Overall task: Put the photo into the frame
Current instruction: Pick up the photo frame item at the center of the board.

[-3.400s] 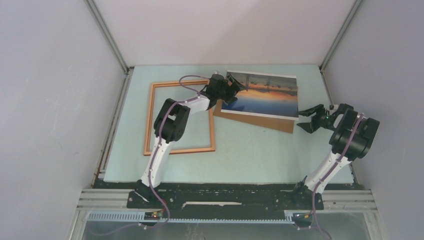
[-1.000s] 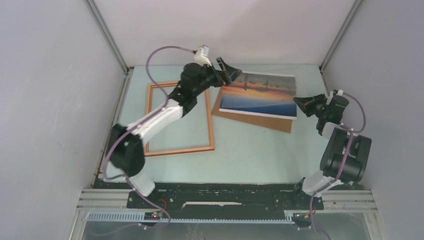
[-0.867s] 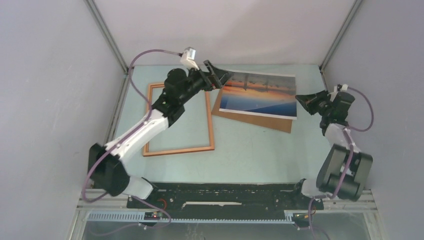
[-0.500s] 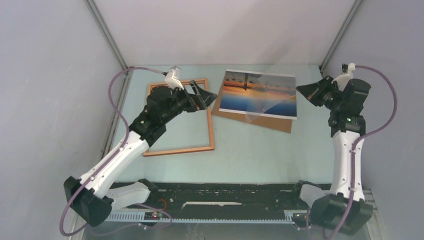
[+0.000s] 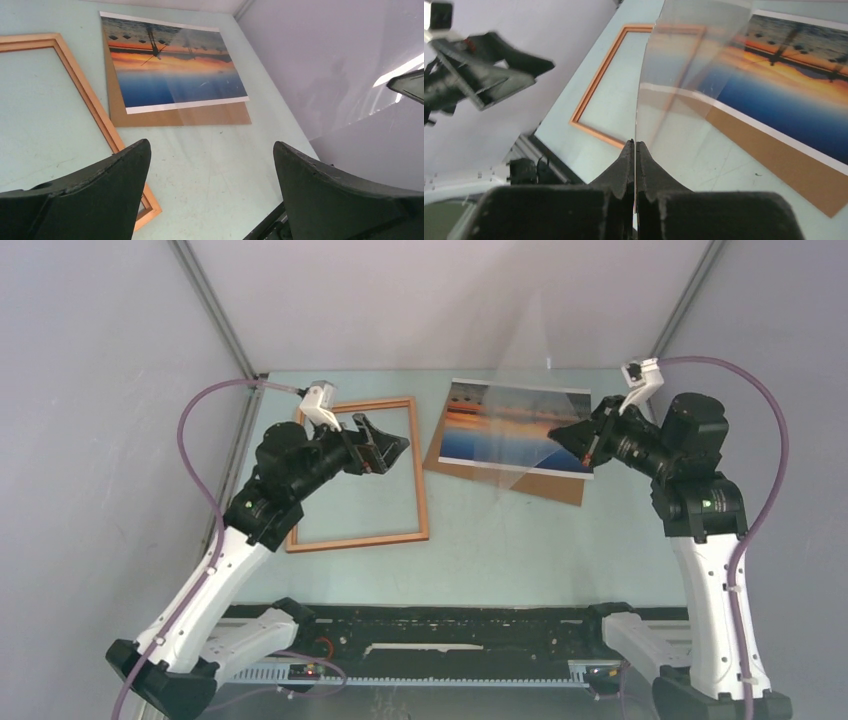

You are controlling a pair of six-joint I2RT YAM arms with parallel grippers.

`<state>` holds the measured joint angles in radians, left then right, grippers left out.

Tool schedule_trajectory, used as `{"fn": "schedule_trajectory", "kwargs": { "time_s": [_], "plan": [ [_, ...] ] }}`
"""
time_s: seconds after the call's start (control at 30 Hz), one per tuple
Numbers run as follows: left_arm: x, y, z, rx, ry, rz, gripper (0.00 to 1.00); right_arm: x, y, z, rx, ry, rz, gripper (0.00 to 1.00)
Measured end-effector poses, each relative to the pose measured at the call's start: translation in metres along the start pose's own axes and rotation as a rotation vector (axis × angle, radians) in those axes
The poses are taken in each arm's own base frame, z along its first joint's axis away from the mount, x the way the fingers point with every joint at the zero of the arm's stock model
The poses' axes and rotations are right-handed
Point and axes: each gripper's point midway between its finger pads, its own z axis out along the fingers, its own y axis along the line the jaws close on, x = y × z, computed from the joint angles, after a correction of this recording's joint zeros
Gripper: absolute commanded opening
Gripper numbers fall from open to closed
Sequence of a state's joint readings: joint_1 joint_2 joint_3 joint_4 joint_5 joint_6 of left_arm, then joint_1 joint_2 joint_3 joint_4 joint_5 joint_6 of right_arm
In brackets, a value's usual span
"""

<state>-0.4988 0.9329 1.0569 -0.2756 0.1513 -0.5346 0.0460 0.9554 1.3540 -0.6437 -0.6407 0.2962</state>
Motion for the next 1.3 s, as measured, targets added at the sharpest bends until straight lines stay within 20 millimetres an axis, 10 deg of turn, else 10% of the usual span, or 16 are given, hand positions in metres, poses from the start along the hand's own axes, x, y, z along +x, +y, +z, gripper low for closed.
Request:
{"fn": "schedule_trajectory", "kwargs": {
  "time_s": [0.6, 1.07, 1.3],
  "plan": [
    [-0.064, -0.018, -0.034, 0.242, -0.133, 0.238, 1.0, 0.053, 0.078, -0.014, -0.329, 0.202, -0.194, 0.0],
    [-0.045, 0.0, 0.011, 0.426, 0.041, 0.247, 1.0, 0.067, 0.106, -0.023, -0.481, 0.249, -0.244, 0.0],
    [-0.043, -0.008, -0.005, 0.524, 0.056, 0.329, 0.99, 0.069, 0.109, -0.025, -0.503, 0.253, -0.259, 0.0]
  ]
}}
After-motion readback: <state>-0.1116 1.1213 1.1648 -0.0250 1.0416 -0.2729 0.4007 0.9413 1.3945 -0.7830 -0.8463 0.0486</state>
